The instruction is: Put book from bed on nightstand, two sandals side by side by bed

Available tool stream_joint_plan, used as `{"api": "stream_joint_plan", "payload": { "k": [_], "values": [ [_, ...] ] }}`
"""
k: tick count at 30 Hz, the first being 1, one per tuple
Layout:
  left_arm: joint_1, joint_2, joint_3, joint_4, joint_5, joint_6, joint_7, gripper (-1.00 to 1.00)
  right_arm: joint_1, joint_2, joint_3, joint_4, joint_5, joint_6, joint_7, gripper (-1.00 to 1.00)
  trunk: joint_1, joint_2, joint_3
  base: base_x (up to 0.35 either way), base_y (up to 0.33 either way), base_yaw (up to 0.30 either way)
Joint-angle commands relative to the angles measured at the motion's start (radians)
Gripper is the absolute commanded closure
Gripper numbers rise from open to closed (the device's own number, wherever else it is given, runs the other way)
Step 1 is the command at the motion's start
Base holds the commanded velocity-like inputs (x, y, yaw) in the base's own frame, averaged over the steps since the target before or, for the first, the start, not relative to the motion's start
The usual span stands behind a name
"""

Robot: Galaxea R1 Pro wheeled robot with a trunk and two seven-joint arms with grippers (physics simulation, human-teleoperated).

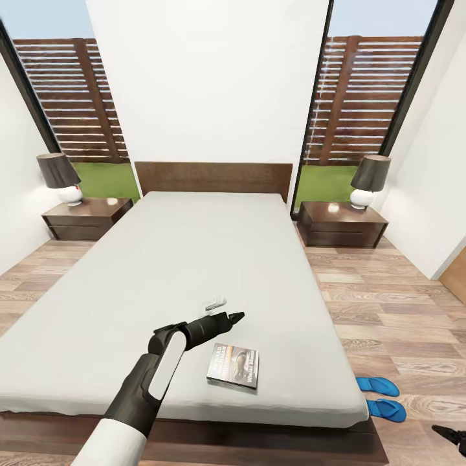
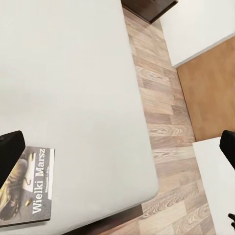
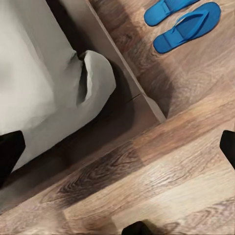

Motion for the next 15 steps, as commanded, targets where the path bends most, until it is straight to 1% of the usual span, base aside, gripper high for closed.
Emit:
{"api": "stream_joint_plan", "payload": {
  "k": [1,4,5,6,7,8,10,11,13,14,15],
  "values": [
    [-0.001,0.000,0.001,-0.001,0.000,0.005,-0.003,-1.00,-0.001,-0.005,0.005,-0.036,-0.009,0.046,0.003,-1.00,0.000,-0.001,-0.001,0.000,0.000,0.000],
    [-0.001,0.000,0.000,-0.001,0.000,0.005,-0.004,-1.00,-0.002,-0.009,-0.013,-0.089,-0.010,0.085,-0.001,-1.00,0.000,-0.001,-0.001,0.000,0.000,0.000],
    [-0.001,0.000,-0.003,-0.001,0.000,0.005,-0.004,-1.00,-0.002,-0.010,-0.036,-0.105,-0.010,0.094,-0.009,-1.00,0.000,-0.001,-0.001,0.000,0.000,0.000],
    [-0.001,0.000,-0.008,-0.001,0.002,0.005,-0.004,-1.00,-0.002,-0.010,-0.073,-0.117,-0.011,0.100,-0.022,-1.00,0.000,-0.001,-0.001,0.000,0.000,0.000],
    [-0.001,-0.001,-0.010,0.000,0.004,0.005,-0.004,-1.00,-0.002,-0.010,-0.095,-0.121,-0.011,0.103,-0.030,-1.00,0.000,-0.001,-0.001,0.000,0.000,0.000],
    [-0.001,-0.001,-0.022,-0.001,0.017,0.005,-0.003,-1.00,-0.002,-0.010,-0.174,-0.139,-0.011,0.107,-0.058,-1.00,0.000,-0.001,-0.001,0.000,0.000,0.000],
    [-0.001,-0.001,-0.038,0.000,0.040,0.004,-0.003,-1.00,-0.003,-0.010,-0.263,-0.173,-0.011,0.109,-0.093,-1.00,0.000,-0.001,-0.001,0.000,0.000,0.000],
    [-0.001,-0.001,-0.045,0.000,0.050,0.004,-0.003,-1.00,-0.003,-0.010,-0.300,-0.189,-0.011,0.109,-0.115,-1.00,0.000,-0.001,-0.001,0.000,0.000,0.000],
    [-0.001,-0.001,-0.056,0.000,0.062,0.003,-0.003,-1.00,-0.003,-0.009,-0.361,-0.209,-0.011,0.106,-0.178,-1.00,0.000,-0.001,-0.001,0.000,0.000,0.000],
    [-0.001,-0.001,-0.057,0.001,0.064,0.003,-0.003,-1.00,-0.003,-0.009,-0.373,-0.213,-0.011,0.103,-0.197,-1.00,0.000,-0.001,-0.001,0.000,0.000,0.000],
    [-0.001,-0.001,-0.059,0.001,0.067,0.003,-0.003,-1.00,-0.003,-0.008,-0.391,-0.218,-0.011,0.088,-0.242,-1.00,0.000,-0.001,-0.001,0.000,0.000,0.000]
  ]
}}
